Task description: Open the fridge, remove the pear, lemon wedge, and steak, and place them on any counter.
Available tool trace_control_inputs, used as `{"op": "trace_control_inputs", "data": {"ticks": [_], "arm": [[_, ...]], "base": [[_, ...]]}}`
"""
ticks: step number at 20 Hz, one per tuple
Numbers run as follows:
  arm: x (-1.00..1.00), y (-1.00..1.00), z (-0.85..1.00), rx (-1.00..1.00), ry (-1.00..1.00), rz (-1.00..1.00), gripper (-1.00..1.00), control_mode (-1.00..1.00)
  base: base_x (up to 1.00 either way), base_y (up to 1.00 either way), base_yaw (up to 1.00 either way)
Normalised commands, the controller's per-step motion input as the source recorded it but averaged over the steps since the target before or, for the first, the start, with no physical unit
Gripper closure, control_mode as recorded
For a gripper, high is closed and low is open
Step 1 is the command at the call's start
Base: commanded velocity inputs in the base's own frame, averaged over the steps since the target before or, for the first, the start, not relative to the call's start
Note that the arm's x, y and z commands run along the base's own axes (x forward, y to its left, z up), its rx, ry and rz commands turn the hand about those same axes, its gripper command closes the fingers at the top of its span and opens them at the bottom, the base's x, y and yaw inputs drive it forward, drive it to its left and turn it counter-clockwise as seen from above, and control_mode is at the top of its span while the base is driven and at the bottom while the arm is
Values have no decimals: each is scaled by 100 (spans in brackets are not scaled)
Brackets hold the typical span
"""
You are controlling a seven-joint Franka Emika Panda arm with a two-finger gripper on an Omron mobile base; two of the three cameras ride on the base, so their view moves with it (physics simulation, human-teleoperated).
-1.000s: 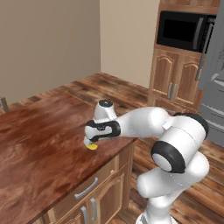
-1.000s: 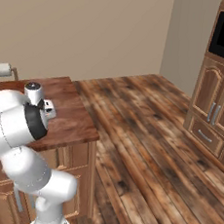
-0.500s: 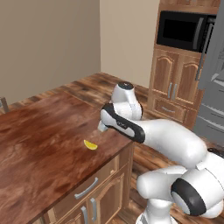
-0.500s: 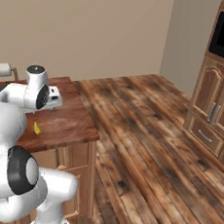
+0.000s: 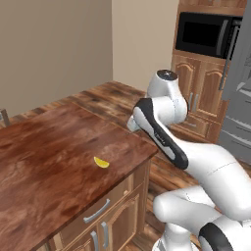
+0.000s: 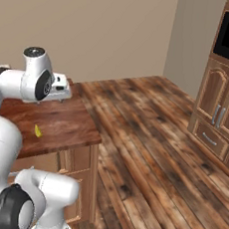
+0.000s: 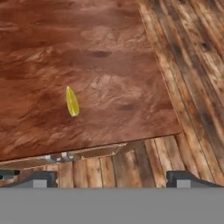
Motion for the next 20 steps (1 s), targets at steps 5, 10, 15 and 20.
{"op": "trace_control_inputs", "data": {"ticks": [5, 10, 15, 20], "arm": [[-52, -64, 100, 0, -5, -19, -100, -100], [-63, -30, 88, 0, -26, -14, -100, -100], [-54, -12, 20, 3, -11, -3, -100, -100], [-25, -49, -47, 17, 23, 9, -100, -100]], "base": [[0, 0, 0], [0, 0, 0], [0, 0, 0], [0, 0, 0]]}}
